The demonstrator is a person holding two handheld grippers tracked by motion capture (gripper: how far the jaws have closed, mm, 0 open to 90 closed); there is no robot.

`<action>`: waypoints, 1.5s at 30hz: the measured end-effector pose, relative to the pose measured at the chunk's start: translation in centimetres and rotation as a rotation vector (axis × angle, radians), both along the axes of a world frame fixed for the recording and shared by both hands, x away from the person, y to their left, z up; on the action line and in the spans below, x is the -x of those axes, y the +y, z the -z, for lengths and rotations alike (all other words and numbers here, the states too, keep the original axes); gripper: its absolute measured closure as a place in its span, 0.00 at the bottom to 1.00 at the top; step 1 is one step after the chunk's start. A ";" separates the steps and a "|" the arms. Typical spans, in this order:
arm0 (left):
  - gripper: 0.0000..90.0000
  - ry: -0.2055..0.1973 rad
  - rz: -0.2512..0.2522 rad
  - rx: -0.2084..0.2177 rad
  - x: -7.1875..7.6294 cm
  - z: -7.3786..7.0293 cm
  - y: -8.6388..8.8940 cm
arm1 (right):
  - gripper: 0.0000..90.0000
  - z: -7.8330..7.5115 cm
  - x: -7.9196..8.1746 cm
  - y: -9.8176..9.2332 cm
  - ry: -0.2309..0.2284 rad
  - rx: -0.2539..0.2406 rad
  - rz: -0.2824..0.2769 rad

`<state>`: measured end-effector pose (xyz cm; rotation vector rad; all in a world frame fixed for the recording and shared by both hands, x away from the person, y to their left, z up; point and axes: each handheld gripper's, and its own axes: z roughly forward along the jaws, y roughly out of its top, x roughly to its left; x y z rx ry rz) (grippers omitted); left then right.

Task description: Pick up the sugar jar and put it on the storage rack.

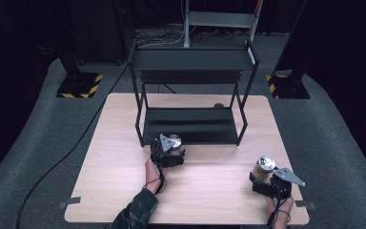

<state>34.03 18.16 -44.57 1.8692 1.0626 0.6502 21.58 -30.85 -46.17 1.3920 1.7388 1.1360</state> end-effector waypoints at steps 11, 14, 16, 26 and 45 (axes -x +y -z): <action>0.33 -0.026 0.018 0.030 0.2 0.9 0.2 | 0.00 -0.1 -0.1 0.1 0.006 0.007 -0.003; 0.33 -0.029 0.025 0.029 0.2 1.0 0.3 | 0.00 -0.1 -0.1 0.1 0.008 0.007 -0.005; 0.33 -0.033 0.030 0.026 0.3 1.0 0.2 | 0.00 -0.1 -0.2 0.0 0.010 0.009 -0.010; 0.33 -0.033 0.052 0.033 0.2 0.3 0.3 | 0.00 -0.1 -0.2 0.0 0.012 0.008 -0.015; 0.33 -0.054 0.068 0.041 -0.1 -1.5 0.3 | 0.00 -0.4 -0.5 0.1 0.027 0.024 -0.029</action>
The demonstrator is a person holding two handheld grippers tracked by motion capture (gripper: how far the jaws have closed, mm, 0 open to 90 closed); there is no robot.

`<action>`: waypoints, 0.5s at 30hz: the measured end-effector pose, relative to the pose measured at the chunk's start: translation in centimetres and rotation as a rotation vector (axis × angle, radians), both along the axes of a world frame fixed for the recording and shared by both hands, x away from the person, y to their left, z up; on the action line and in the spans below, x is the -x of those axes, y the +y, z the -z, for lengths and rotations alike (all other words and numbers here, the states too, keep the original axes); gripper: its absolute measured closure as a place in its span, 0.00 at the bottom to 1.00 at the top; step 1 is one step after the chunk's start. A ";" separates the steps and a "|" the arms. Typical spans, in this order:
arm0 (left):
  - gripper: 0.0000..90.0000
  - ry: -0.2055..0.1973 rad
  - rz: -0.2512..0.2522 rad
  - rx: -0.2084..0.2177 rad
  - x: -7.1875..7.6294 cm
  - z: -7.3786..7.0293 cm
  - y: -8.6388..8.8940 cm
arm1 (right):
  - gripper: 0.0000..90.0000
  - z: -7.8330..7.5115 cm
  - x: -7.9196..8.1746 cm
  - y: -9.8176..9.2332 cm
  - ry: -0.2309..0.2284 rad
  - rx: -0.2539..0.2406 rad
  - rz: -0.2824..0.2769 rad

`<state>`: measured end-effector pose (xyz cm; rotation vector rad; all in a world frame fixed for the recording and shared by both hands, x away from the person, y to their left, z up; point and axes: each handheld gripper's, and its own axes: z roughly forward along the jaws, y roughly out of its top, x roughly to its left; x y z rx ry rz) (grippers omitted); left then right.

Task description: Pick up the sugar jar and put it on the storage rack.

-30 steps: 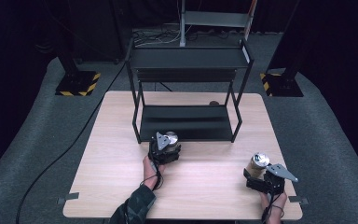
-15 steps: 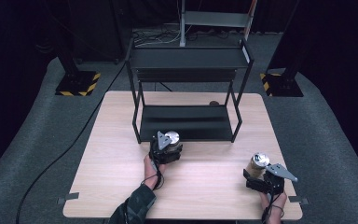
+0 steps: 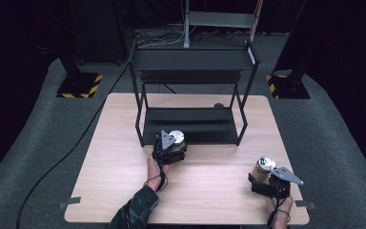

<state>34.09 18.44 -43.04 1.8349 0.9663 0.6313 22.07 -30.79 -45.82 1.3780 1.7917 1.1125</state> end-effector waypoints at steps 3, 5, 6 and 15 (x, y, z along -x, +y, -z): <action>0.33 0.007 0.010 -0.007 -0.3 -0.3 0.0 | 0.00 0.0 0.0 -0.1 0.001 -0.004 -0.002; 0.33 0.008 0.016 -0.015 -0.4 -0.5 -0.1 | 0.00 0.1 0.0 -0.1 -0.003 -0.007 0.002; 0.33 0.008 0.018 -0.019 -0.5 -0.6 -0.2 | 0.00 0.1 0.1 -0.1 -0.004 -0.008 0.003; 0.33 -0.002 0.014 -0.012 -1.2 -1.3 -0.4 | 0.00 0.0 0.0 -0.1 0.001 -0.007 -0.003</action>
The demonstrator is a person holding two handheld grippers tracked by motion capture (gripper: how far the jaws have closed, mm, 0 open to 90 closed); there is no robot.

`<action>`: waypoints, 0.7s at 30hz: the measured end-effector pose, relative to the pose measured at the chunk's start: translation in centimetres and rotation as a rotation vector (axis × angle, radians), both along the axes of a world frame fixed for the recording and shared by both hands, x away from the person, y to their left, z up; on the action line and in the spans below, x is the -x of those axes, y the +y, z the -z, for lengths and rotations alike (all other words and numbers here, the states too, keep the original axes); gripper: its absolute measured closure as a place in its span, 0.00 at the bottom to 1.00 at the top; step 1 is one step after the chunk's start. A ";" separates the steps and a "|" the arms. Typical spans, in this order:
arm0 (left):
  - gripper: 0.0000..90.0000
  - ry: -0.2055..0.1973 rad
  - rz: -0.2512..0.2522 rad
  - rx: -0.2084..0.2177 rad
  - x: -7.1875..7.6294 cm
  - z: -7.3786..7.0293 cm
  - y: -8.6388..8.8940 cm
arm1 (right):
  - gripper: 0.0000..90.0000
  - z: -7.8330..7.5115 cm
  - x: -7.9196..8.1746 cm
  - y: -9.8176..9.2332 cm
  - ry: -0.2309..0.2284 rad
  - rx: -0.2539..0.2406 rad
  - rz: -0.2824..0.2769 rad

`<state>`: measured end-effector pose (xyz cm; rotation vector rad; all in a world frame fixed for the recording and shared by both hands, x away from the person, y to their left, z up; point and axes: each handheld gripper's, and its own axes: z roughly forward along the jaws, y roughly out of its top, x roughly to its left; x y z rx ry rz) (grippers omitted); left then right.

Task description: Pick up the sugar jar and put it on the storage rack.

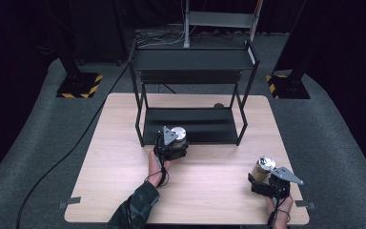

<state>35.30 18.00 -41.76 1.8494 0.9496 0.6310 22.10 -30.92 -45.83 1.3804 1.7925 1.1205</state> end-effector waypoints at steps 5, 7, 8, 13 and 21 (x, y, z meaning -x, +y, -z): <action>0.33 0.003 0.004 0.004 -0.6 -0.4 0.0 | 0.00 0.0 0.0 0.1 -0.001 0.000 0.005; 0.33 0.002 0.007 0.007 -0.8 -0.5 0.1 | 0.00 0.0 0.0 0.1 -0.001 0.000 0.005; 0.33 0.002 0.006 0.007 -0.9 -0.5 0.0 | 0.00 0.0 0.0 0.1 0.000 0.001 0.005; 0.33 0.003 0.002 0.011 -1.3 -0.7 0.0 | 0.00 0.0 -0.1 0.0 0.003 0.005 -0.002; 0.33 0.005 0.004 0.001 -2.1 -0.9 -0.2 | 0.00 0.0 0.0 0.0 0.000 0.000 0.002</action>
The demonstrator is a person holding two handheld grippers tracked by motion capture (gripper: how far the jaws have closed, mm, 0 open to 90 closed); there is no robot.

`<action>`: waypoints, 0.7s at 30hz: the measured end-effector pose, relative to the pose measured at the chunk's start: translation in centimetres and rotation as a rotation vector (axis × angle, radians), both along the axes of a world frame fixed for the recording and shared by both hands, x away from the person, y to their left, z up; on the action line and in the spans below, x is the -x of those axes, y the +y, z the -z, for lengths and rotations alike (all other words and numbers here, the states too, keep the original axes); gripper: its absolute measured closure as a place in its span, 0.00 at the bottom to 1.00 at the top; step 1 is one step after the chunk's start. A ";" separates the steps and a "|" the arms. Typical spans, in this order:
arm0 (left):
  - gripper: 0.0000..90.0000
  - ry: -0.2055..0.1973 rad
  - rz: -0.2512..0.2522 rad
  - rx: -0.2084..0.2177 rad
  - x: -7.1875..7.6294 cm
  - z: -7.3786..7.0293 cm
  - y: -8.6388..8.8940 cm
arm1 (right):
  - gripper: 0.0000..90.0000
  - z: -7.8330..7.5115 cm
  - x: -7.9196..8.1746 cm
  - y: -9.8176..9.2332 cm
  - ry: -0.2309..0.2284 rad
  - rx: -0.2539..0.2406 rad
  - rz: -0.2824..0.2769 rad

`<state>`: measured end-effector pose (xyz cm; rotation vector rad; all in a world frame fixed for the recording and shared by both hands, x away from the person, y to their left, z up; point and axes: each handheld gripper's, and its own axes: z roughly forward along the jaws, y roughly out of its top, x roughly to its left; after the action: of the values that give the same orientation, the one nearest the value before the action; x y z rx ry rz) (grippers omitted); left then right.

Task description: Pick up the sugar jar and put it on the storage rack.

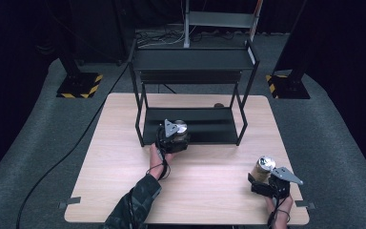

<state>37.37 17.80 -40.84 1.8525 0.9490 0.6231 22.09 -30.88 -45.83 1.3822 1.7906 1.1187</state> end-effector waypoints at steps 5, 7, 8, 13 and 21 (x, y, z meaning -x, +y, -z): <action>0.33 0.000 -0.001 0.002 -0.5 -0.2 -0.1 | 0.00 0.0 -0.1 -0.1 0.003 0.001 -0.006; 0.33 -0.001 -0.003 -0.001 -0.7 -0.3 -0.2 | 0.00 0.0 -0.1 -0.1 0.004 0.002 -0.007; 0.33 -0.001 -0.003 -0.003 -0.9 -0.4 -0.2 | 0.00 0.0 -0.1 -0.1 0.003 0.002 -0.007; 0.33 0.002 -0.012 0.004 -1.4 -0.3 -0.3 | 0.00 0.0 0.0 -0.1 -0.002 -0.002 -0.004; 0.33 0.011 -0.022 0.007 -2.1 -0.1 -0.5 | 0.00 0.0 -0.1 -0.1 0.002 0.000 -0.008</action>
<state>39.46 17.26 -40.69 1.8430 0.9792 0.6222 22.17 -30.98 -45.80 1.3774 1.7997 1.1214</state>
